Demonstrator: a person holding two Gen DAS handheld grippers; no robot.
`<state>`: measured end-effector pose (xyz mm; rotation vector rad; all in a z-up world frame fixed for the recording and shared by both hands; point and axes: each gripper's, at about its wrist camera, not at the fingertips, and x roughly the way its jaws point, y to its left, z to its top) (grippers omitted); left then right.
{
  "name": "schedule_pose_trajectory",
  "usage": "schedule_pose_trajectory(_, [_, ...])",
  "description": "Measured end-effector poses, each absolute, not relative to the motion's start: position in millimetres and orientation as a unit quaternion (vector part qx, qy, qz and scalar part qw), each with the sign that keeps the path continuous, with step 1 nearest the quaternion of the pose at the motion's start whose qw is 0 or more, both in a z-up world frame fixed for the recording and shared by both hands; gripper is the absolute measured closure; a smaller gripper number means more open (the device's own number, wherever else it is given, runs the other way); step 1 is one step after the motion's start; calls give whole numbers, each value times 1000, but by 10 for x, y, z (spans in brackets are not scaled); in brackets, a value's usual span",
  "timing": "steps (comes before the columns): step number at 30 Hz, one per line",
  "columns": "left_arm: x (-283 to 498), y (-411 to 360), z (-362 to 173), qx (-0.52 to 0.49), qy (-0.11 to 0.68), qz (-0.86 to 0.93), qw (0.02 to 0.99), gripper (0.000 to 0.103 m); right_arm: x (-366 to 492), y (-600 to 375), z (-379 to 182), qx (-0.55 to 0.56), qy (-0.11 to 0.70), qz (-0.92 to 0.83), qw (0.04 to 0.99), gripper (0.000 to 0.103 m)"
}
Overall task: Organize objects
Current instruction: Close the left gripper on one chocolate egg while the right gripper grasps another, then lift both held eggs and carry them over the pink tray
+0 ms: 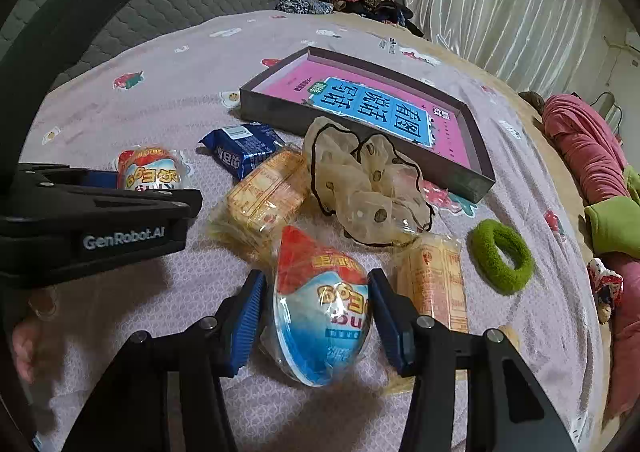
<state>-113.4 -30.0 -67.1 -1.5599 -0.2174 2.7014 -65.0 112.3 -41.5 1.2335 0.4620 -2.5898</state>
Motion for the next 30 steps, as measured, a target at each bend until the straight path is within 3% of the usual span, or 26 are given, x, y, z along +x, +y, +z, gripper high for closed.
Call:
schedule_pose_trajectory(12, [-955,-312,-507,-485,-59,872,14,44,-522,1301,-171,410,83,-895,156,51])
schedule_pose_trajectory(30, [-464,-38,378,-403,-2,915,25,44,-210,1599,546,342,52,-927,148,51])
